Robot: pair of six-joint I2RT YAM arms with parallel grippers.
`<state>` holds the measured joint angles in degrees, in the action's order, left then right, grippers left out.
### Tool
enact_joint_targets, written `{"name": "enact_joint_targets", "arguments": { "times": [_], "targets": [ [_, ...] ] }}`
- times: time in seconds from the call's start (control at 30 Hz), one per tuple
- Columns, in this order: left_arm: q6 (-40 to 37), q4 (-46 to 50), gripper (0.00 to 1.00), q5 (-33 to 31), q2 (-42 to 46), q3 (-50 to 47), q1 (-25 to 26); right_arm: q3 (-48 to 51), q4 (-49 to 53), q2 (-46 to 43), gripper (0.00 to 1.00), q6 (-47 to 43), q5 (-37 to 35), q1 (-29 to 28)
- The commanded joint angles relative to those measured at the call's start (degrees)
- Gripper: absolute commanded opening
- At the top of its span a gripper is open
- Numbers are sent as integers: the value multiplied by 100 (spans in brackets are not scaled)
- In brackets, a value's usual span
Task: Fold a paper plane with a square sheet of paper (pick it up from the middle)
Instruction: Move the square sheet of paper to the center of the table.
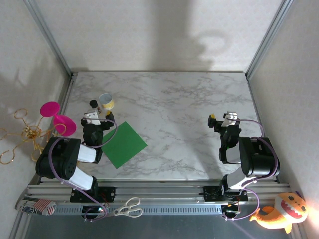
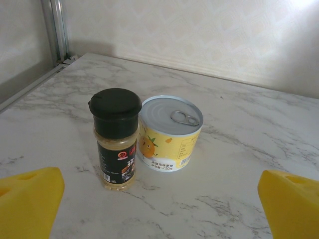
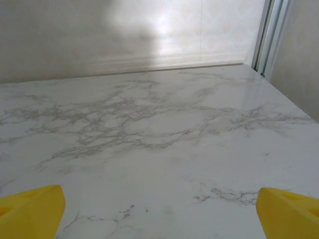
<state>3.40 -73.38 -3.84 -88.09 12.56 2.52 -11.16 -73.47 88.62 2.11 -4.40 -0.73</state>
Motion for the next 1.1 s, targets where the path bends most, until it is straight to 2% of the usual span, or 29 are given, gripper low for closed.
{"name": "enact_joint_targets", "arguments": {
  "times": [0.0, 0.7, 0.87, 0.93, 1.0, 1.07],
  "targets": [
    [12, -45, 99, -48, -28, 54, 20, -106, -124, 6, 99, -46, 26, 18],
    [50, -46, 99, -171, 88, 25, 38, -127, 8, -135, 99, -86, 144, 5],
    [84, 983, 99, -586, 915, 233, 109, -687, 1533, -1044, 99, -192, -156, -159],
    [63, 1485, 99, -819, 1280, 408, 219, -1013, 2209, -1340, 99, 68, -416, -299],
    [319, 1927, 99, -856, 1631, 603, 295, -1459, 3074, -1589, 99, 733, -269, -347],
    [622, 2454, 99, -827, 1930, 856, 384, -1979, 3972, -1688, 99, 1262, 251, -378]
  ]
}}
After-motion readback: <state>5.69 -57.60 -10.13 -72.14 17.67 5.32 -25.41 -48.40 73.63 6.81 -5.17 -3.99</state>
